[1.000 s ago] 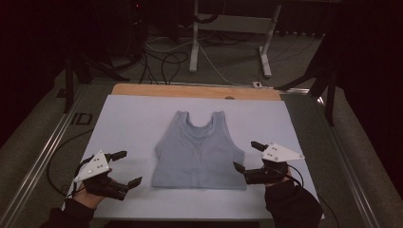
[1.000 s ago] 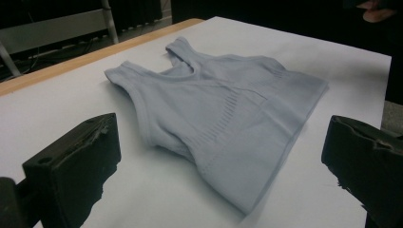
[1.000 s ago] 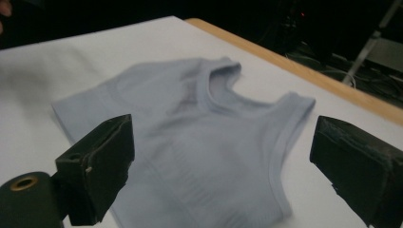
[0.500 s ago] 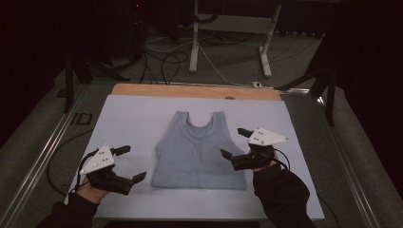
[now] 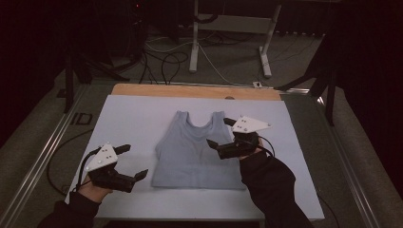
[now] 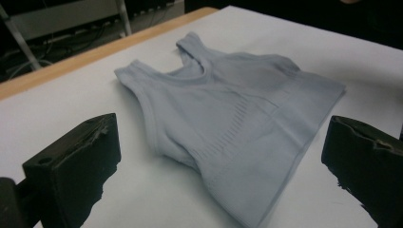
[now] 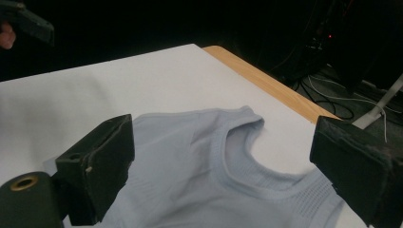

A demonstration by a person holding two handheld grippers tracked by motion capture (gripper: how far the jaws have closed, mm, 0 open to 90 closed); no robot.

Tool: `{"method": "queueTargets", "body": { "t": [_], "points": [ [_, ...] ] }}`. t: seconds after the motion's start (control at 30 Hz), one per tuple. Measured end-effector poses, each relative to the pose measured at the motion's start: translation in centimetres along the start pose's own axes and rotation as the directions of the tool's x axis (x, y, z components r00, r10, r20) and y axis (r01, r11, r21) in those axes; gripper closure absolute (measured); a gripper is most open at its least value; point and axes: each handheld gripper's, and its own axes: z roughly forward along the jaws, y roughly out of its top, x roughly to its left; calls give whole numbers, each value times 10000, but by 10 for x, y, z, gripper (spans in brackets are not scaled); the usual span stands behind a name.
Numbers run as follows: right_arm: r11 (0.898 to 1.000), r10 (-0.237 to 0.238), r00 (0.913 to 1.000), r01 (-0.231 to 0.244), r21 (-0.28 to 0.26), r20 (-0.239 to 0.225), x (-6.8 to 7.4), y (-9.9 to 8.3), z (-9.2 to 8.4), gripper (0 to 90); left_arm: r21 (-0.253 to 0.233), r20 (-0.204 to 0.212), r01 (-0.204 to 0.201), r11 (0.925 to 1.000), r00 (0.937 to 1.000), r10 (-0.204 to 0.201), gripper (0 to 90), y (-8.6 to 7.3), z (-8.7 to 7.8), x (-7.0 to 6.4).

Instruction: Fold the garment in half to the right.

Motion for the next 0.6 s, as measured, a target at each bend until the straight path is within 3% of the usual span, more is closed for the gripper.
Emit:
{"method": "queueTargets", "body": {
  "t": [0.07, 0.13, 0.23, 0.33, 0.6],
  "points": [
    [10000, 5, 10000, -5, 27, -24, 0, 1, 3, 79, 211, -24, 56, 9998, 10000, -56, 0, 0, 2, 0],
    [10000, 34, 9999, -34, -16, -114, -1, 4, 11, 79, 414, -330, 212, 9989, 9993, -198, 0, -1, 7, -2],
    [10000, 51, 9998, -52, -52, -188, -1, 8, 19, 79, 620, -346, 283, 9977, 9991, -262, 0, -4, 13, -2],
    [9996, 213, 9993, -218, -157, -307, -1, 11, 28, 79, 942, -194, 265, 9952, 9995, -248, 0, -6, 21, -4],
    [9999, 127, 9988, -123, 87, -481, -3, 15, 54, 79, 1388, 264, 407, 9895, 9986, -448, 0, -15, 36, -8]
  ]
}}
